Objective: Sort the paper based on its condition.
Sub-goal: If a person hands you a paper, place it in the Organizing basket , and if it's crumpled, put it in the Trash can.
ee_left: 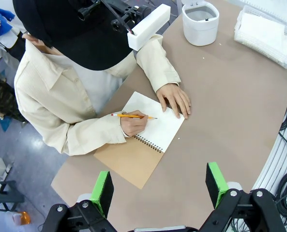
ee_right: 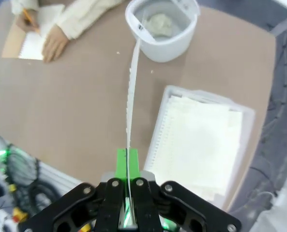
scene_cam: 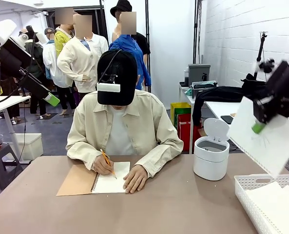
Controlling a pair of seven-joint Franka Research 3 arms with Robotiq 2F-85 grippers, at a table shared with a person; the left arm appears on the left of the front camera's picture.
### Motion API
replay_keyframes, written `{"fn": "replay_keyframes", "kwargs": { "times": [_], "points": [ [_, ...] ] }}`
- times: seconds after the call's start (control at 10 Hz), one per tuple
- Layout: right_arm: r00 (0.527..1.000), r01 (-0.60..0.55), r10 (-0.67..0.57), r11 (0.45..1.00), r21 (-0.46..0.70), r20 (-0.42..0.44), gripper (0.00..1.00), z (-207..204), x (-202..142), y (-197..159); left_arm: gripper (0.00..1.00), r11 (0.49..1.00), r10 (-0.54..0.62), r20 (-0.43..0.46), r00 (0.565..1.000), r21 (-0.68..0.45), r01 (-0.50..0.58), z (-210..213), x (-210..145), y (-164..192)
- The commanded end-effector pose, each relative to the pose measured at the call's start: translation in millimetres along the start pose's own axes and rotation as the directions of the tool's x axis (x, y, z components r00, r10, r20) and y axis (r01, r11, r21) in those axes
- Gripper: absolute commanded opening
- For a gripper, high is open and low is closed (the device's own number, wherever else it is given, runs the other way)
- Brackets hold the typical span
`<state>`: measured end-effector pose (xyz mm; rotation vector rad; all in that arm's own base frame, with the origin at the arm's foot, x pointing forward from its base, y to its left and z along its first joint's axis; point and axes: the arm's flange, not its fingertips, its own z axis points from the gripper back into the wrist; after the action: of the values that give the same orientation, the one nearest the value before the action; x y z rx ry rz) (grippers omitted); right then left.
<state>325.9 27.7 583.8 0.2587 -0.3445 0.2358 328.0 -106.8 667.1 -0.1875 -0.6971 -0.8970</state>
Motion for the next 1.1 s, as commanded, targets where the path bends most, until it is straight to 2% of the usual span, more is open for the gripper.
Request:
{"fn": "replay_keyframes", "kwargs": {
  "times": [0.0, 0.1, 0.2, 0.4, 0.6, 0.7, 0.8, 1.0],
  "points": [
    [0.999, 0.044, -0.044, 0.999, -0.028, 0.001, 0.0, -37.0, -25.6, -27.1, 1.0, 1.0, 0.004, 0.004, 1.0, 0.002, -0.004, 0.3, 0.8, 1.1],
    [0.998, 0.057, -0.056, 0.998, -0.041, 0.018, 0.0, -51.8, -33.2, -35.7, 1.0, 1.0, 0.004, 0.004, 1.0, 0.002, -0.004, 0.3, 0.8, 1.1],
    [0.997, 0.073, -0.069, 0.992, -0.102, 0.045, 0.0, -69.7, -37.7, -50.9, 1.0, 1.0, 0.004, 0.004, 1.0, 0.002, -0.004, 0.3, 0.8, 1.1],
    [0.994, 0.11, -0.107, 0.983, -0.144, 0.03, 0.0, -87.7, -47.8, -70.3, 1.0, 1.0, 0.004, 0.004, 1.0, 0.002, -0.004, 0.3, 0.8, 1.1],
    [0.987, 0.154, -0.157, 0.978, -0.138, -0.016, 0.0, -103.9, -55.9, -81.9, 1.0, 1.0, 0.004, 0.004, 1.0, 0.002, -0.004, 0.3, 0.8, 1.1],
    [0.968, 0.201, -0.212, 0.975, -0.09, -0.132, 0.0, -102.5, -60.2, -83.5, 1.0, 1.0, 0.004, 0.004, 1.0, 0.002, -0.004, 0.3, 0.8, 1.1],
    [0.992, 0.126, -0.127, 0.984, -0.124, 0.002, 0.0, -82.2, -29.6, -82.4, 1.0, 1.0, 0.004, 0.004, 1.0, 0.002, -0.004, 0.3, 0.8, 1.1],
    [0.992, 0.126, -0.127, 0.984, -0.124, 0.002, 0.0, -82.2, -29.6, -82.4, 1.0, 1.0, 0.004, 0.004, 1.0, 0.002, -0.004, 0.3, 0.8, 1.1]
  ]
}}
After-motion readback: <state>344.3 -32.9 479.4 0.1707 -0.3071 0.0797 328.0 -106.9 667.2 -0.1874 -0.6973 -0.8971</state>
